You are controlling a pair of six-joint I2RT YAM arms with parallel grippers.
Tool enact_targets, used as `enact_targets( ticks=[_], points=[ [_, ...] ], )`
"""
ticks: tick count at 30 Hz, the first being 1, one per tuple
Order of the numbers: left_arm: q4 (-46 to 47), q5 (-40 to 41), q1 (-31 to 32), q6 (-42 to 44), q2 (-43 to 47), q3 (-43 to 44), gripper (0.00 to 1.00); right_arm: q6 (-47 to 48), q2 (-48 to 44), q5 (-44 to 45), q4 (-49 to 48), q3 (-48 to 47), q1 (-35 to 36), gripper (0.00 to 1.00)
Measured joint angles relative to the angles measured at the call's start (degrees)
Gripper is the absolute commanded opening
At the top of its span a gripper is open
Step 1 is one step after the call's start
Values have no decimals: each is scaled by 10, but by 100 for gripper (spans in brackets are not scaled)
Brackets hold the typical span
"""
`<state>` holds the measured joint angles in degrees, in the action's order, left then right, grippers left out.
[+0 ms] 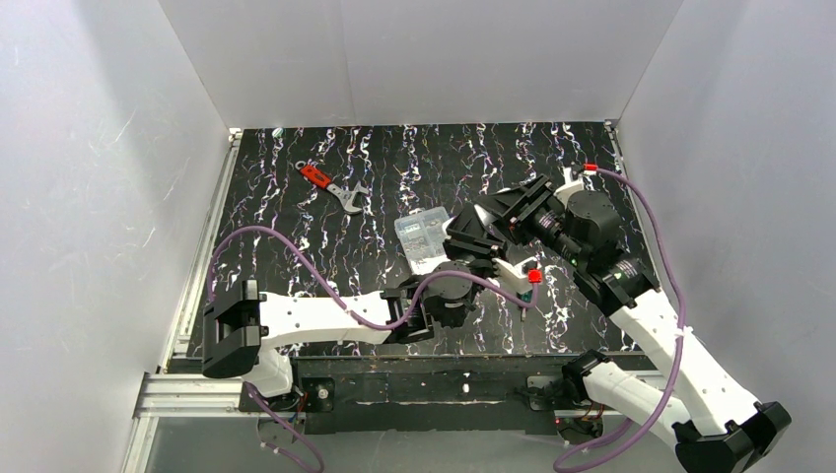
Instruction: Load the batteries into the remote control
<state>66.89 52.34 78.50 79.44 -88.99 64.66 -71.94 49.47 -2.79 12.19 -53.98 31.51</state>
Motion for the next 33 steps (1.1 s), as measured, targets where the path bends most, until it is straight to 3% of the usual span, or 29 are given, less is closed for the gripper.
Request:
enact_targets(
  ticks=[10, 15, 20, 24, 29, 31, 33],
  points=[
    [-5, -3, 2, 0, 4, -3, 0, 1, -29, 47, -21, 28, 2, 49],
    [-8, -6, 3, 0, 4, -5, 0, -3, -36, 54, -39, 37, 2, 31],
    [-1, -7, 4, -7, 4, -5, 1, -40, -37, 54, -53, 42, 3, 1],
    [1, -7, 4, -7, 4, -6, 29, -45, -37, 54, -56, 43, 3, 1],
    [6, -10, 6, -6, 15, -24, 79, -30, -37, 60, -55, 46, 3, 1],
    [0, -9, 6, -16, 25, -30, 91, -23, -37, 67, -53, 51, 2, 1],
    [-17, -6, 7, -31, 36, -31, 97, -15, -36, 73, -49, 52, 1, 1]
  ],
)
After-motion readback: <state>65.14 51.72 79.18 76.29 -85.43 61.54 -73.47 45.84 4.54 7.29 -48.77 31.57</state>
